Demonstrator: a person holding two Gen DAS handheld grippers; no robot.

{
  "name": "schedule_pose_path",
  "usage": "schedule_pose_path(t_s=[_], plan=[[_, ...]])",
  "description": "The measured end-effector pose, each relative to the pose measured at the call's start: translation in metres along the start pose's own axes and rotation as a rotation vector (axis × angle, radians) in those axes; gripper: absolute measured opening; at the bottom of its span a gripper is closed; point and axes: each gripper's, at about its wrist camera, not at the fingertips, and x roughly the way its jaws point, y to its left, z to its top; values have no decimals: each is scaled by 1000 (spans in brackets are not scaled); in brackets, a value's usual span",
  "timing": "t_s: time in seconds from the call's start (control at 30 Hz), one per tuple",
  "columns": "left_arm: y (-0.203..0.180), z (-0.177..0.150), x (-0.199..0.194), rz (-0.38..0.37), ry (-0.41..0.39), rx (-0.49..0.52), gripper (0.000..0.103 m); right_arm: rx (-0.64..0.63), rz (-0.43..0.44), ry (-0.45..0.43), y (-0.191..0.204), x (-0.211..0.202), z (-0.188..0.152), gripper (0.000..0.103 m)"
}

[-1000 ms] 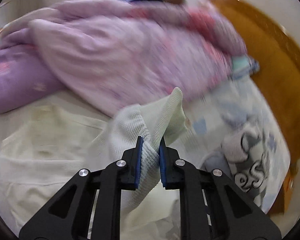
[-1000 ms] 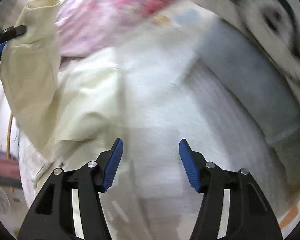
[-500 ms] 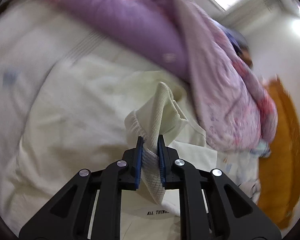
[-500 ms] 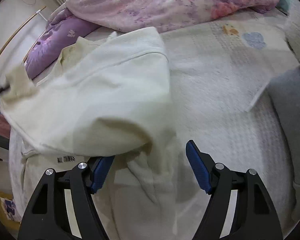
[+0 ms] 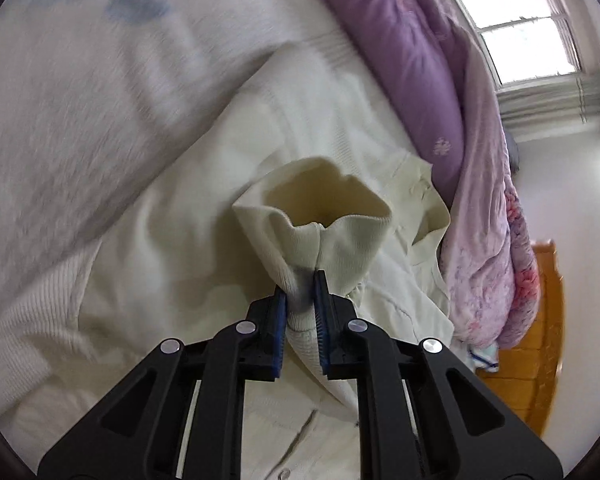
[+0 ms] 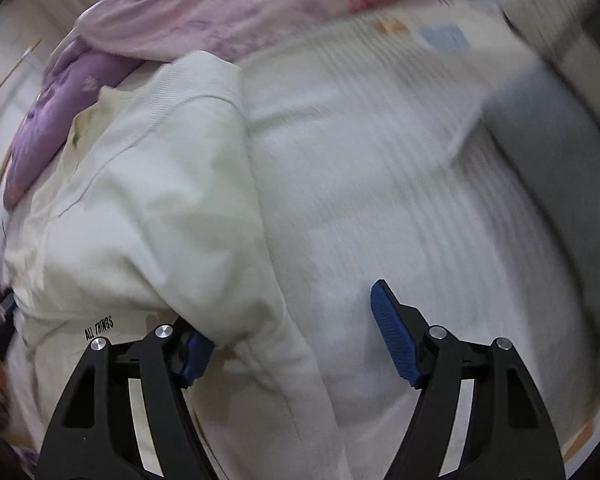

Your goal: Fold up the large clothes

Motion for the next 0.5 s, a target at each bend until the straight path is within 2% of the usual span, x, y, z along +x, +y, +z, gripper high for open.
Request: schedule_pose_path(t_s=[0.2, 0.37, 0.43, 0.47, 0.5], plan=[[28, -3, -6, -8, 51, -62, 15, 15, 39, 50, 5, -8, 6, 71], [41, 7, -26, 0, 24, -139, 15, 1, 60, 65, 16, -33, 10, 71], [35, 14, -44, 0, -14, -105, 16, -6, 57, 64, 19, -47, 10, 71], [27, 16, -51, 16, -25, -65, 16, -11, 56, 67, 22, -53, 11, 71], [14, 18, -58, 1, -33, -11, 16, -7, 62, 62, 24, -58, 11, 71]])
